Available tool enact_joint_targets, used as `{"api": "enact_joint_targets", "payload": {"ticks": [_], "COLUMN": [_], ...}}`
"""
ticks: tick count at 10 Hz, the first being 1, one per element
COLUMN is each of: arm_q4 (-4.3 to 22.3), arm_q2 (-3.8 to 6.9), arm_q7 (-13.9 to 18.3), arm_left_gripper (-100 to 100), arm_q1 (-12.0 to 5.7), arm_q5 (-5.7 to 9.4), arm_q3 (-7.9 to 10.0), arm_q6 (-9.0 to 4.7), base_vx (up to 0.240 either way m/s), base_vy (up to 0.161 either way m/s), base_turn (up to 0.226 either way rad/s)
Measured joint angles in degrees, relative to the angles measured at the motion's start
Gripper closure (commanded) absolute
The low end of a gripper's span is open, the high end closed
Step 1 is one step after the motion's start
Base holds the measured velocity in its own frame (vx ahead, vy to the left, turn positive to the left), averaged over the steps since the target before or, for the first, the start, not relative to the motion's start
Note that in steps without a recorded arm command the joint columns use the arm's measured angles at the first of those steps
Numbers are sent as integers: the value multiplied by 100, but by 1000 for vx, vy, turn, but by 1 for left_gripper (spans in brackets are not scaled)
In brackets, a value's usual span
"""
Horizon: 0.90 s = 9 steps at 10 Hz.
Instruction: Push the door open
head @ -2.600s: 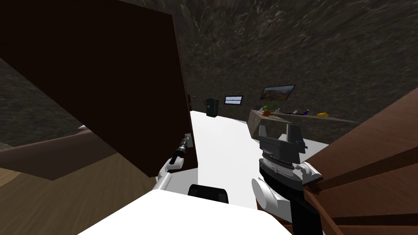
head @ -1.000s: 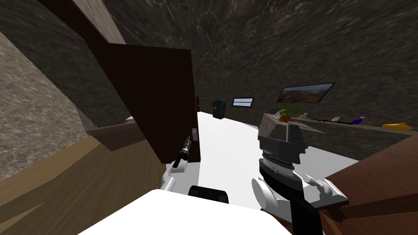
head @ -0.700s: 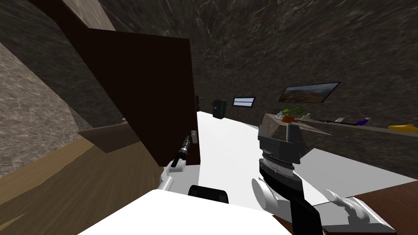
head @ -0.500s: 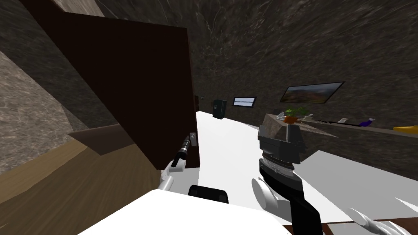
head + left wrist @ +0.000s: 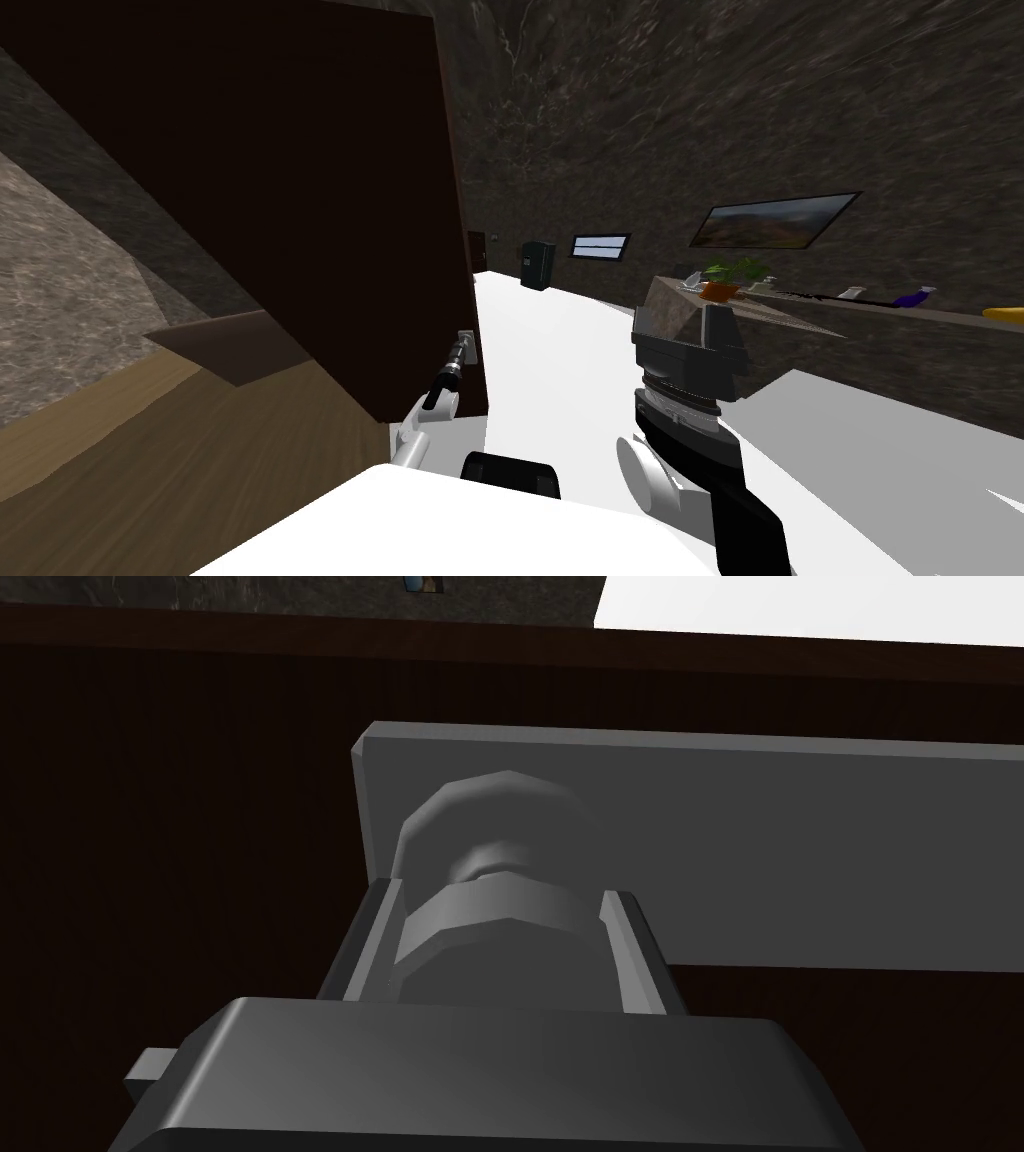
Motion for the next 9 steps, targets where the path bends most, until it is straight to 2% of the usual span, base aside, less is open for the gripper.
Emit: {"api": "enact_joint_targets", "payload": {"ticks": [4, 6, 8, 9], "arm_q4": [19, 47, 49, 22], "arm_q2": [-5, 80, 98, 127], "arm_q7": [-5, -7, -43, -48], "arm_left_gripper": [100, 100, 100, 100], "arm_q1": [16, 62, 73, 39], "arm_q5": [-4, 18, 27, 43], "arm_q3": [-10, 50, 144, 205], "arm_q6": [18, 50, 30, 71], "base_vx": [17, 166, 184, 176], "base_vy": [-12, -53, -50, -72], "base_turn": [6, 56, 36, 61]}}
